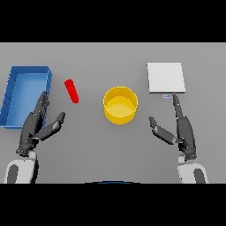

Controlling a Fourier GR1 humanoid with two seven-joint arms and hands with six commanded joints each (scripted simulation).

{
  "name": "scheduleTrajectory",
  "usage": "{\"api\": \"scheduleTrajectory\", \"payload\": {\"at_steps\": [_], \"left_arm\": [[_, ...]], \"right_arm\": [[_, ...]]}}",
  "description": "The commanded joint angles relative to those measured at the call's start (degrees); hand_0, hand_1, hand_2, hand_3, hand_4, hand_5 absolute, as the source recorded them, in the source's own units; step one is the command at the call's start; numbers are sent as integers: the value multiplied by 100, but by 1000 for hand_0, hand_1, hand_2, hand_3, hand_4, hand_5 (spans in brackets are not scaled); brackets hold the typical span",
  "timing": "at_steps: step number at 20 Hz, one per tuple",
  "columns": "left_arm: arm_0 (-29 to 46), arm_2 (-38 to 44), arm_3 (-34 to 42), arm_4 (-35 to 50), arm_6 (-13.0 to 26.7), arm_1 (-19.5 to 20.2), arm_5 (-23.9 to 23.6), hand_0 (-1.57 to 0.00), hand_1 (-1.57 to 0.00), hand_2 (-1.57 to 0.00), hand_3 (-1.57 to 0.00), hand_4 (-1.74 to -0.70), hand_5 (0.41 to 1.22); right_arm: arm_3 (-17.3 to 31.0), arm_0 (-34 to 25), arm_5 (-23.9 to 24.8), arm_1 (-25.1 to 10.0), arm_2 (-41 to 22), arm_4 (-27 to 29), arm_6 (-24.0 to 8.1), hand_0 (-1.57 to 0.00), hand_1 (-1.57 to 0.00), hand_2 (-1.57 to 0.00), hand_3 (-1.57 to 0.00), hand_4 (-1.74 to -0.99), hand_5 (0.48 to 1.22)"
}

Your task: Pick up the red beaker and tilt it to pour out 1 green nut into yellow bowl. Pick up the yellow bowl and place it on the metallic measuring scale.

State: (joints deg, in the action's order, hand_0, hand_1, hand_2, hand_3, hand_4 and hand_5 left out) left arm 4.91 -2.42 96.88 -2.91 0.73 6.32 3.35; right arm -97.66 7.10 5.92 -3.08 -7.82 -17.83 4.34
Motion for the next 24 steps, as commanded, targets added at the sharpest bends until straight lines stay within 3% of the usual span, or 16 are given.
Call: {"api": "scheduleTrajectory", "payload": {"at_steps": [1,5,7,10,14,24], "left_arm": [[55,-59,37,-60,29,-18,-11,1,1,1,1,-1164,602],[-182,-130,-230,-261,176,-18,-47,1,1,1,1,-1163,604],[-511,-140,-697,-368,80,-97,-80,1,1,1,1,-1191,611],[-936,-81,-1332,-563,-132,-163,-246,1,1,1,1,-1222,626],[-1545,76,-2065,-600,-273,-127,-286,1,1,1,1,-1248,650],[-2617,263,-3426,-704,-625,-211,-386,1,1,1,1,-1298,691]], "right_arm": [[-54,91,-25,-6,3,37,23,1,1,1,1,-1173,593],[-66,26,-183,71,-12,252,-48,1,1,1,1,-1212,607],[-64,-35,-200,14,39,275,-95,1,1,1,1,-1230,617],[-84,95,-224,23,-6,269,150,1,1,1,1,-1256,631],[-63,63,-259,50,14,353,111,1,1,1,1,-1280,634],[-95,-5,-263,-31,68,354,88,1,1,1,1,-1272,644]]}}
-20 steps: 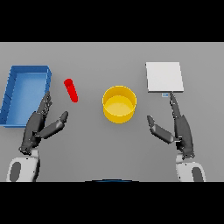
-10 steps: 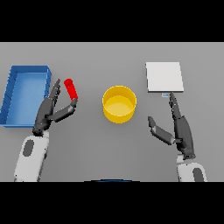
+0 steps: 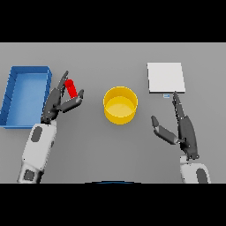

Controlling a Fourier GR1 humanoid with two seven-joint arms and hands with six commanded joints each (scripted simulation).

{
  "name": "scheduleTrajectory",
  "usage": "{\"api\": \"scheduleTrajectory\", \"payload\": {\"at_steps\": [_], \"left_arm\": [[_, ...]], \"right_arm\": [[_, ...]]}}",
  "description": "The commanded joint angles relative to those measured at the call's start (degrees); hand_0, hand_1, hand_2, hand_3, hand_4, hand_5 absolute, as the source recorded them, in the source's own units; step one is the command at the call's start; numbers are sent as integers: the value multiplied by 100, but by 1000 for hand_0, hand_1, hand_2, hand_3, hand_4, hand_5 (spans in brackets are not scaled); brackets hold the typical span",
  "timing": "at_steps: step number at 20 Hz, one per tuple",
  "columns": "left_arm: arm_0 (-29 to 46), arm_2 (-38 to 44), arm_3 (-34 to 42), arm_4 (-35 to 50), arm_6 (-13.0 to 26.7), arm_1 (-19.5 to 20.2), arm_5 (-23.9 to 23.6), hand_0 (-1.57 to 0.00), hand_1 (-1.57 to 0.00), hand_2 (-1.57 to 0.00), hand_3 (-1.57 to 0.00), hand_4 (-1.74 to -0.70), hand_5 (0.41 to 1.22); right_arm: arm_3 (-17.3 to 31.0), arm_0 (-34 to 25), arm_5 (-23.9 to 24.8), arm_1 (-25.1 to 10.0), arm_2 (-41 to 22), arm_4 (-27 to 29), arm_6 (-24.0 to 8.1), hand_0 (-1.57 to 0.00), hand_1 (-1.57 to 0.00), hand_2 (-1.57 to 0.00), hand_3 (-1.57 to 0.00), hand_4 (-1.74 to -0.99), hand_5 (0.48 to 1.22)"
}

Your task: Pick up the red beaker and tilt it to pour out 1 green nut into yellow bowl. Pick up the yellow bowl and place it on the metallic measuring scale.

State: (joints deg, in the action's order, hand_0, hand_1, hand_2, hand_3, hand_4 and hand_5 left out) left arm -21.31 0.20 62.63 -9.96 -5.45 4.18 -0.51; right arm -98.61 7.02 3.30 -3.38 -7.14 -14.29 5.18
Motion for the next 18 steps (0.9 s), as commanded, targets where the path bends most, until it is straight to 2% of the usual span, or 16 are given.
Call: {"api": "scheduleTrajectory", "payload": {"at_steps": [1,6,8,10,12,13,14,15,16,18], "left_arm": [[-59,23,-138,-11,-1,12,0,1,1,1,1,-1297,690],[-545,158,-632,0,15,-6,-63,1,1,1,1,-1289,683],[-613,207,-856,53,-173,-35,3,1,1,1,1,-1309,688],[-690,252,-966,90,-310,-49,18,1,1,1,1,-1329,695],[-761,332,-1135,136,-408,-72,-6,1,1,0,1,-1348,704],[-810,410,-1221,198,-510,-134,-68,1,-26,-67,-31,-1378,724],[-881,490,-1333,258,-554,-168,-101,-119,-146,-182,-124,-1410,750],[-993,574,-1437,321,-501,-182,-126,-285,-328,-364,-292,-1449,783],[-1071,618,-1539,318,-471,-196,-202,-441,-481,-523,-547,-1448,871],[-1132,547,-1521,182,-398,-206,-332,-844,-874,-900,-838,-1541,997]], "right_arm": [[34,63,-25,-36,23,21,70,1,1,1,1,-1271,646],[34,43,-8,-10,81,102,13,1,1,1,1,-1265,638],[37,92,-16,40,3,52,73,1,1,1,1,-1269,640],[-90,121,-14,-61,58,51,32,1,1,1,1,-1264,640],[-63,124,-1,-16,35,41,-38,1,1,1,1,-1261,641],[4,47,35,10,19,-13,-99,1,1,1,1,-1259,642],[-9,8,18,13,27,21,-119,1,1,1,1,-1260,642],[19,54,45,26,4,-28,-34,1,1,1,1,-1258,644],[-20,84,65,36,5,-33,-23,1,1,1,1,-1257,645],[-18,114,72,46,-22,-72,-37,1,1,1,1,-1256,646]]}}
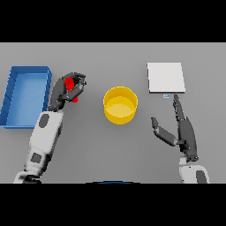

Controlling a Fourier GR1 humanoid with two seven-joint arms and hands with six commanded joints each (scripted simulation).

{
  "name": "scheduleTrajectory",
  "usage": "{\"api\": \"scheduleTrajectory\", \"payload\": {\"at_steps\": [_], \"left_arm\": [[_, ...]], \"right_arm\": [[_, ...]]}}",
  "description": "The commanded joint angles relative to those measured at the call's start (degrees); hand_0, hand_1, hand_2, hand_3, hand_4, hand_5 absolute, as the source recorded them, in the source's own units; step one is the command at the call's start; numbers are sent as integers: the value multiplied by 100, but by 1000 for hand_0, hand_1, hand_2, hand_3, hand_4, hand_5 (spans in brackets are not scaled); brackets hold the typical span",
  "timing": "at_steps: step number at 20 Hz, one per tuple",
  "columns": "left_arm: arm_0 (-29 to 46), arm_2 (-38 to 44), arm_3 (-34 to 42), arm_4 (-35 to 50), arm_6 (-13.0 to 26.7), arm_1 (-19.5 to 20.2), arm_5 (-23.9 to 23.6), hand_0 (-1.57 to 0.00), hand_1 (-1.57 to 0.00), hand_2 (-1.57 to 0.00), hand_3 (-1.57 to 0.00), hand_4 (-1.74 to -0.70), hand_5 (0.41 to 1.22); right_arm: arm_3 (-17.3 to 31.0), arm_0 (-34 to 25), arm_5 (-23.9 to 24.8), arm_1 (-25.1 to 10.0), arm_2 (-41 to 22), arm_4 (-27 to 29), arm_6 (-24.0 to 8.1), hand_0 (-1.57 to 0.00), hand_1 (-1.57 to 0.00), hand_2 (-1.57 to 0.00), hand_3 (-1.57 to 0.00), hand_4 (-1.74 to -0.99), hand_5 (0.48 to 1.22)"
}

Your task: Pick up the red beaker and tilt it to pour out 1 green nut into yellow bowl. Pick up the yellow bowl and place it on the metallic measuring scale.

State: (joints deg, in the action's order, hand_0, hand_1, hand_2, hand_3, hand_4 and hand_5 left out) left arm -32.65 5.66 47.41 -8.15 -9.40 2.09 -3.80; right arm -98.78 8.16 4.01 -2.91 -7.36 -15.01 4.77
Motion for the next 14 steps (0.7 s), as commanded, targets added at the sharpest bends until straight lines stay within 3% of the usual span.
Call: {"api": "scheduleTrajectory", "payload": {"at_steps": [1,2,6,12,14], "left_arm": [[64,-62,16,-44,-197,-5,2,-989,-1013,-1034,-926,-1575,1042],[42,-136,-34,-95,-341,3,34,-1106,-1125,-1142,-974,-1603,1078],[39,-162,6,-135,-137,-29,31,-1380,-1388,-1395,-1326,-1505,1162],[42,-63,316,257,-270,-79,-179,-1521,-1523,-1525,-1507,-1679,1122],[35,-185,642,230,-78,-10,-261,-1539,-1540,-1542,-1530,-1701,1114]], "right_arm": [[-28,-7,-3,-24,37,38,18,1,1,1,1,-1254,645],[6,-30,14,-23,54,39,18,1,1,1,1,-1252,644],[17,-28,-33,-33,87,122,12,1,1,1,1,-1257,645],[-4,15,-15,-49,94,107,81,1,1,1,1,-1258,646],[2,11,-5,-38,48,37,70,1,1,1,1,-1259,649]]}}
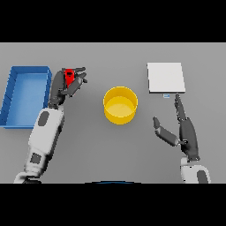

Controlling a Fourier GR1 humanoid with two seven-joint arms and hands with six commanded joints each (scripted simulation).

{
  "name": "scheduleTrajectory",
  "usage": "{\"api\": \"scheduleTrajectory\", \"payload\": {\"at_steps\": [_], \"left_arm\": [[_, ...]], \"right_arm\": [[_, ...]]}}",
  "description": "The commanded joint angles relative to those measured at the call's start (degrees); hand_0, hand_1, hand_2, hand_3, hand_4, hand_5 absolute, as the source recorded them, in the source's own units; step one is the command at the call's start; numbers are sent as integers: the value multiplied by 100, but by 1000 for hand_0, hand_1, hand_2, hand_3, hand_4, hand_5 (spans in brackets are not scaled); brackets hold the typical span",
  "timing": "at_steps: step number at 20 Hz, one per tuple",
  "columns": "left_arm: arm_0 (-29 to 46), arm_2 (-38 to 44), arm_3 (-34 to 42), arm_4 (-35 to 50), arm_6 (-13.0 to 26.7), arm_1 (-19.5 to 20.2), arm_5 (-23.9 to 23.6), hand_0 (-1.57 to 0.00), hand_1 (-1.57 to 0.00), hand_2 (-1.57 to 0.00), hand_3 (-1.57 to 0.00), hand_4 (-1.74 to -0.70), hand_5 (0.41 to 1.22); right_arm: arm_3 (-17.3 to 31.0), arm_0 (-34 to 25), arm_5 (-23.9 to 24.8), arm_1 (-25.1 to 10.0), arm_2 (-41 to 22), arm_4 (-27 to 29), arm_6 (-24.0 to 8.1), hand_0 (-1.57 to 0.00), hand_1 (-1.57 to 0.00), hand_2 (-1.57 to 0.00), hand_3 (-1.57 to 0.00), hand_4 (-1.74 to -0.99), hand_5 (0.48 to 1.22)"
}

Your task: Pick up the red beaker and tilt it to pour out 1 green nut into yellow bowl. Pick up the yellow bowl and place it on the metallic measuring scale.

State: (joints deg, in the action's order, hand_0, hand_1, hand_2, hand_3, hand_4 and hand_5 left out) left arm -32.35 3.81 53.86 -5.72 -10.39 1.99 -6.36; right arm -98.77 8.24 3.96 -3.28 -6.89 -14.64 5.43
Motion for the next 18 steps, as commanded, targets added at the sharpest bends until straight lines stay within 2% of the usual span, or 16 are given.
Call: {"api": "scheduleTrajectory", "payload": {"at_steps": [1,7,13,16,17,18], "left_arm": [[58,-124,159,-82,44,23,-32,-1545,-1546,-1547,-1538,-1709,1114],[-152,-1117,728,-886,975,610,244,-1564,-1565,-1565,-1562,-1733,1125],[-160,-1817,1038,-1395,1608,786,239,-1566,-1566,-1566,-1564,-1734,1114],[-494,-2384,996,-2110,2192,1027,257,-1568,-1568,-1568,-1567,-1738,1131],[-583,-2598,1035,-2337,2328,1120,323,-1569,-1569,-1569,-1568,-1738,1133],[-676,-2831,988,-2622,2392,1210,337,-1569,-1569,-1569,-1569,-1739,1132]], "right_arm": [[-22,-9,-28,-42,32,38,11,1,1,1,1,-1263,652],[-67,21,-14,-88,4,-57,14,1,1,1,1,-1256,671],[-119,4,-20,-84,-23,-100,-198,1,1,1,1,-1254,680],[-163,-2,-7,4,-103,-140,-203,1,1,1,1,-1252,685],[-81,-73,-18,-8,-66,-112,-277,1,1,1,1,-1254,687],[-100,-11,-73,-33,-42,-34,-216,1,1,1,1,-1255,689]]}}
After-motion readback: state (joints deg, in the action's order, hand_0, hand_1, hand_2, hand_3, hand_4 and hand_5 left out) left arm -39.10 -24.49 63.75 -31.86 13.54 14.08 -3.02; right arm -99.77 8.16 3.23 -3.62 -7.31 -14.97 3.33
